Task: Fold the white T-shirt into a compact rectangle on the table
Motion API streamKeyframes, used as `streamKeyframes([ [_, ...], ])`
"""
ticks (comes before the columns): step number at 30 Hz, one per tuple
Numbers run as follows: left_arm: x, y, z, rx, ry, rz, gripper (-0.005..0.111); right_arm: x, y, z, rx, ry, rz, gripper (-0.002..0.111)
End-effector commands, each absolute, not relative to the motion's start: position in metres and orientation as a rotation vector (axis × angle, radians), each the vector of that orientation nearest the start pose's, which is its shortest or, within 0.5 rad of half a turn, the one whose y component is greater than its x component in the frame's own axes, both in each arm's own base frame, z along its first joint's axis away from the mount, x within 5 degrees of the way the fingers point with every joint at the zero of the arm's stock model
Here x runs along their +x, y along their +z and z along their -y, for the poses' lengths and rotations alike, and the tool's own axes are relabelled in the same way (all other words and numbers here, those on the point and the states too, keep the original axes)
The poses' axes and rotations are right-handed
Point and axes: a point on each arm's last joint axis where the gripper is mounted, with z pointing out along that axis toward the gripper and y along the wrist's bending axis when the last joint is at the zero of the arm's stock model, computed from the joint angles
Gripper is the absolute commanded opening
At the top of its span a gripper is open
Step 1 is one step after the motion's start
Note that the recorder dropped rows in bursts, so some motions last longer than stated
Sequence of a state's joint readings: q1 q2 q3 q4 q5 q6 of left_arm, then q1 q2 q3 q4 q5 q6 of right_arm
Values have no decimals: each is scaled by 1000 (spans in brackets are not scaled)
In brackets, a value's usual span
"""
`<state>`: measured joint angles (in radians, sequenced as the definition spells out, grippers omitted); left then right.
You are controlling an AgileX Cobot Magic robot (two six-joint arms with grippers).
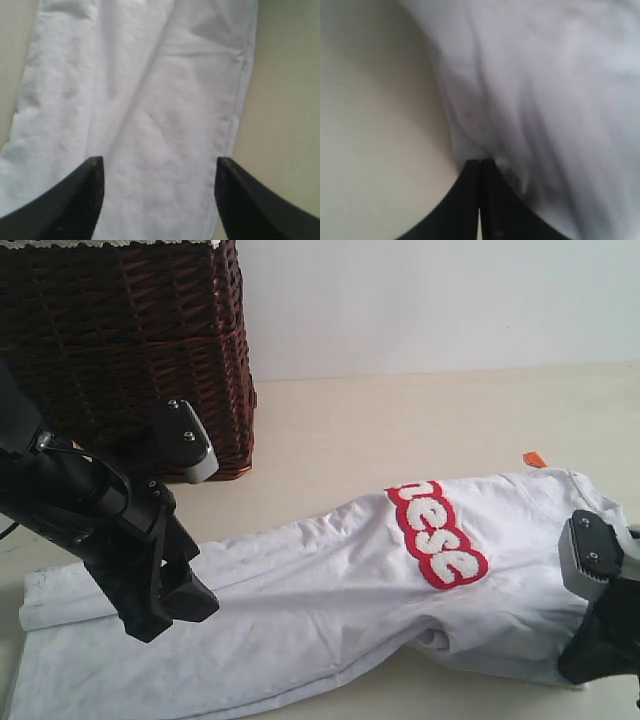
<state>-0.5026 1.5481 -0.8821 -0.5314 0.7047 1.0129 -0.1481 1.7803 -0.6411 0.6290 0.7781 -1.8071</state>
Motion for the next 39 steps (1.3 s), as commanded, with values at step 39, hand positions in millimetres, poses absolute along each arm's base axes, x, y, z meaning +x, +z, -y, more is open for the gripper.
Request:
streamKeyframes([
  [39, 229, 209, 165, 1506, -501, -2314, 62, 183, 91, 8, -1846, 727, -2620, 0],
])
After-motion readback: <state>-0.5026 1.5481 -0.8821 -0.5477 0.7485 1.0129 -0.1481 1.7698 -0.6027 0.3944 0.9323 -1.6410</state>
